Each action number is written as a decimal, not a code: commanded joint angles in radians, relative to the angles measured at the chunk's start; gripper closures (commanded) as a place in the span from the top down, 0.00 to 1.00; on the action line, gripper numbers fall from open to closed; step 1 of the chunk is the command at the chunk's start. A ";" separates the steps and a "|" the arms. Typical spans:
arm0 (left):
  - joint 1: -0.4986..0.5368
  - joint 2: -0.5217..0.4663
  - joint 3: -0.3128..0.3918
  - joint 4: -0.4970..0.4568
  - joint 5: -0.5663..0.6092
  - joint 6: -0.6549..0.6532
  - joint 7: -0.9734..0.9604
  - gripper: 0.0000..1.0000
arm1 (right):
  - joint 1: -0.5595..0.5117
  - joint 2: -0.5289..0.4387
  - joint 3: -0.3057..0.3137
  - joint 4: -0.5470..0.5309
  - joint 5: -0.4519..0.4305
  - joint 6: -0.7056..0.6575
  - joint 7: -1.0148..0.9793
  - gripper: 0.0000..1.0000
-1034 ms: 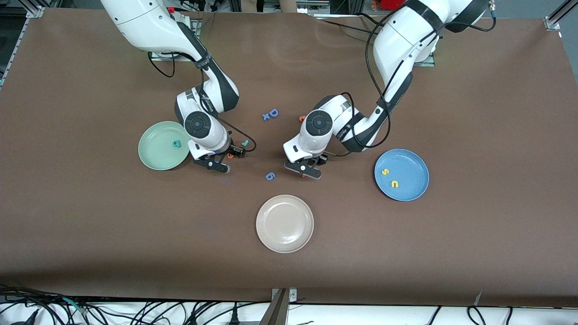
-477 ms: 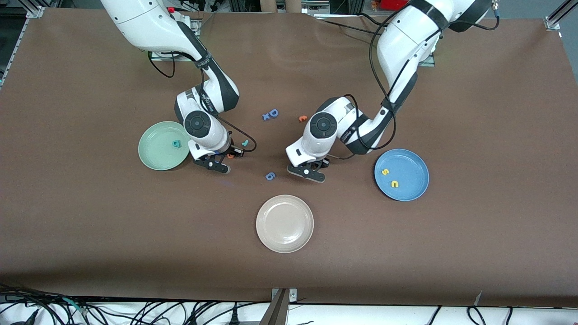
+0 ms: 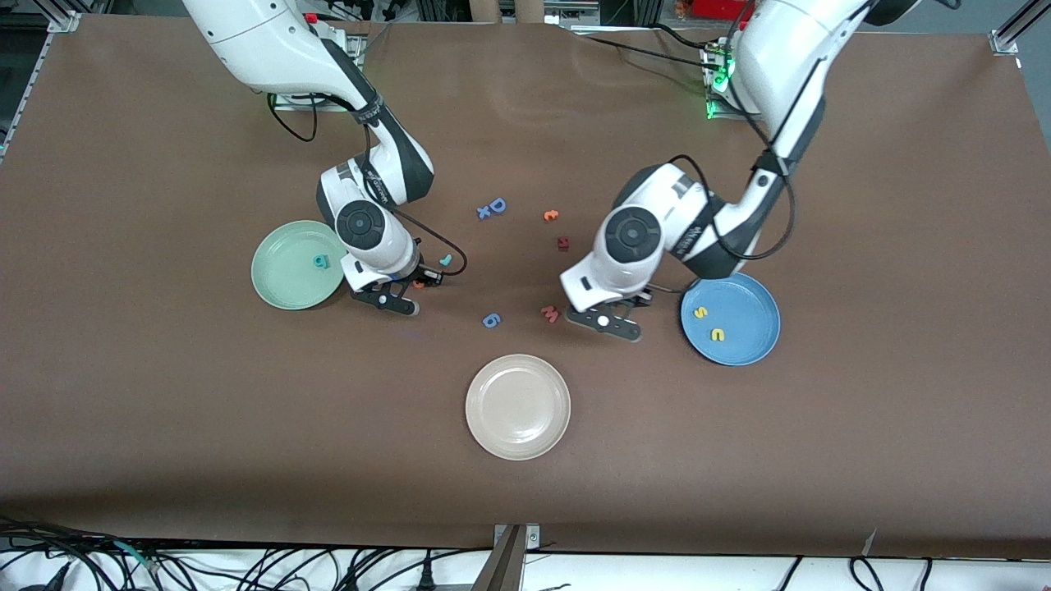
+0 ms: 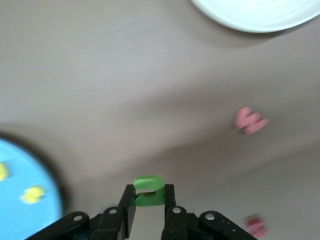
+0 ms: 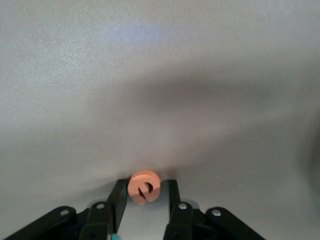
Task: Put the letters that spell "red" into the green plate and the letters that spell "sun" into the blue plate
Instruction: 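Place the u on the blue plate while the right gripper places e on green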
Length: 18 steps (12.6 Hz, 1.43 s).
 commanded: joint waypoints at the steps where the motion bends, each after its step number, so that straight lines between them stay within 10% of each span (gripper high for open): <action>1: 0.138 -0.033 -0.011 -0.028 -0.015 -0.106 0.244 0.11 | 0.004 0.000 -0.015 -0.006 -0.033 0.013 -0.003 0.40; 6: 0.298 -0.030 -0.006 -0.118 0.038 -0.088 0.420 0.13 | 0.004 0.001 -0.015 -0.006 -0.031 0.013 0.004 0.38; 11: 0.363 -0.048 -0.010 -0.334 0.089 0.188 0.435 0.18 | 0.004 0.000 -0.015 -0.006 -0.031 0.009 0.004 0.13; 13: 0.363 -0.065 -0.010 -0.334 0.089 0.181 0.435 1.00 | -0.005 -0.023 -0.015 -0.005 -0.031 0.002 -0.014 0.13; 18: 0.352 -0.174 -0.013 -0.296 0.076 0.044 0.432 1.00 | -0.014 -0.141 -0.101 0.007 -0.028 -0.222 -0.109 0.13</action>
